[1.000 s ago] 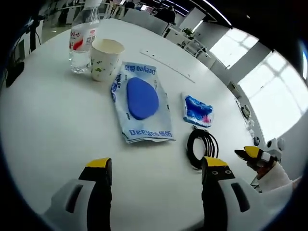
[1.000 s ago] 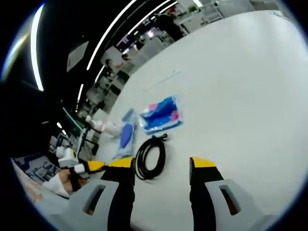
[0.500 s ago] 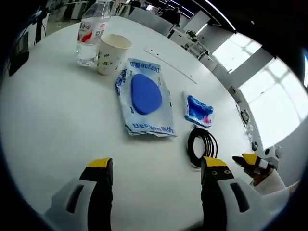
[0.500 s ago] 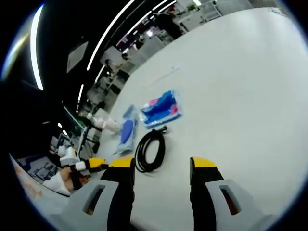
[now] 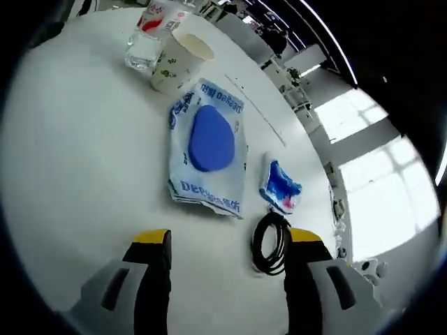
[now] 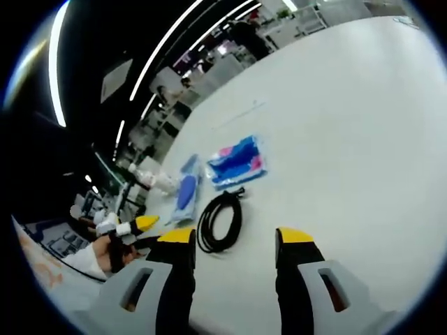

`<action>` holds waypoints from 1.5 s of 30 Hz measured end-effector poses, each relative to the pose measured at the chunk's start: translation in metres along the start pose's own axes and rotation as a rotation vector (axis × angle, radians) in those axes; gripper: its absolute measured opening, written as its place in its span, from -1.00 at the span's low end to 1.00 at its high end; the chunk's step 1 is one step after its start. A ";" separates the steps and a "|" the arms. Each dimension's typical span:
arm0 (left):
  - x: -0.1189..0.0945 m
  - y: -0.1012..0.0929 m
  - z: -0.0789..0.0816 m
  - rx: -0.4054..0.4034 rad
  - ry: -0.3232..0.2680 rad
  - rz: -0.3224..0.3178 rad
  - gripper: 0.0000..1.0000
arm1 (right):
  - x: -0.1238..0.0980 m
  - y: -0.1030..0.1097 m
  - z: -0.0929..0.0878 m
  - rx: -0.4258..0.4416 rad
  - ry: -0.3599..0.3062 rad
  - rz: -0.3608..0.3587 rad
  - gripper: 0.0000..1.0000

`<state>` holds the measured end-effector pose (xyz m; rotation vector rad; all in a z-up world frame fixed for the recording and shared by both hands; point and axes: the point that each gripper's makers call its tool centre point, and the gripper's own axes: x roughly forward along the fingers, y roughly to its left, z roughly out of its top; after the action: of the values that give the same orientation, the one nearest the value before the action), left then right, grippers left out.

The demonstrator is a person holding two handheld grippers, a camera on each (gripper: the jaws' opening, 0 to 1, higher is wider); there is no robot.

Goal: Arrange the tabletop items into an orderly group along one side of the table until the central work area is clear of visible clutter.

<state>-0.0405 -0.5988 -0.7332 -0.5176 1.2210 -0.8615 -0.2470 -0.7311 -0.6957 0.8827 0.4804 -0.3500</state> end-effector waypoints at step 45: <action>-0.058 -0.009 0.010 -0.320 -0.144 -0.154 -1.00 | 0.077 0.143 -0.046 0.294 0.267 0.440 0.08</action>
<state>-0.0394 -0.5593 -0.6892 -0.9265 1.2032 -0.7461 -0.1248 -0.6173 -0.6689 1.2994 0.4708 0.1070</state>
